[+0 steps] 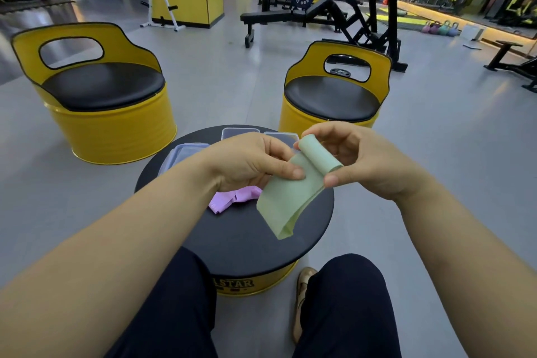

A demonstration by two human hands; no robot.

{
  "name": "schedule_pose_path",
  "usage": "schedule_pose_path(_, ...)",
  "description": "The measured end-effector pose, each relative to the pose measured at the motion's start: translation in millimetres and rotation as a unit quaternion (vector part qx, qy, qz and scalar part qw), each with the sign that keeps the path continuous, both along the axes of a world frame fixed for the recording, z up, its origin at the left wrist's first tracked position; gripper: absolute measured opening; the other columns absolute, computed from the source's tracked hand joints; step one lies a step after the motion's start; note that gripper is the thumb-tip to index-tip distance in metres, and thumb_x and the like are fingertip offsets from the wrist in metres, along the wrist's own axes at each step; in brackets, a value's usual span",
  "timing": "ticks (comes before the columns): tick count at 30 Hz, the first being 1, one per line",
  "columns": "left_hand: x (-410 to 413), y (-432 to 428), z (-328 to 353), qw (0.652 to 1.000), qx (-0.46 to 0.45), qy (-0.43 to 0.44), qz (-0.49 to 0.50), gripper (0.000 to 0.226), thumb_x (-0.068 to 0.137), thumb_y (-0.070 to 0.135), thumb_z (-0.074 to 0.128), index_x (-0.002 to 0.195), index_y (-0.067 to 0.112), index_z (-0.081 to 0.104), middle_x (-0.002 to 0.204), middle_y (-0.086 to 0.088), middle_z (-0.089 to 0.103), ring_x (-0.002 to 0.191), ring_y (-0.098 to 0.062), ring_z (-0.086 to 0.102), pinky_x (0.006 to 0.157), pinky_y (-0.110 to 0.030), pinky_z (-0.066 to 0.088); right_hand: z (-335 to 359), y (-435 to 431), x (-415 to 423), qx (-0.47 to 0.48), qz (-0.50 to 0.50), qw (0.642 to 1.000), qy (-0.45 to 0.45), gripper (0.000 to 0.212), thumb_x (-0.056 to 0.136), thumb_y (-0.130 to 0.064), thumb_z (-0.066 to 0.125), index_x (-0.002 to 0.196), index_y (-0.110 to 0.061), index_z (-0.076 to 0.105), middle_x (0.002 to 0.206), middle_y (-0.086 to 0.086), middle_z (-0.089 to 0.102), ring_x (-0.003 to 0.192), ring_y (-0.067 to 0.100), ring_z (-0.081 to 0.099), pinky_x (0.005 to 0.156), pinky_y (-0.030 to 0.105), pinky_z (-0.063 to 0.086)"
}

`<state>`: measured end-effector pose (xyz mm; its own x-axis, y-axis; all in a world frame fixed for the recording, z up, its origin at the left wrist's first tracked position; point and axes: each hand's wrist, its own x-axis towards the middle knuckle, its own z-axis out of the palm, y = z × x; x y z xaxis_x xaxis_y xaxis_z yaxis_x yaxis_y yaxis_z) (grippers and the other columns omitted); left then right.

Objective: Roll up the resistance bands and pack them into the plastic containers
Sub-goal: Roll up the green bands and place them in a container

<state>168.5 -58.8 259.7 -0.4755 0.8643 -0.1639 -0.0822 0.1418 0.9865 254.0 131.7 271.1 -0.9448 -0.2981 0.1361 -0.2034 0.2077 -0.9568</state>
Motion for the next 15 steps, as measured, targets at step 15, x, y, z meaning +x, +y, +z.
schedule_pose_path(15,5.2,1.5,-11.7,0.997,0.012,-0.067,-0.034,0.025,0.076,0.001,0.067,0.101,0.005,0.068,0.092,-0.005,0.072,0.082,-0.017,0.069,0.072,-0.025,0.055,0.8,1.0,1.5,0.132,0.001,0.991,0.018,0.059,0.050,-0.021,0.086,0.102,-0.028,0.061,0.083,0.001,0.054,0.071,0.007,0.049,0.067,0.024,0.046)
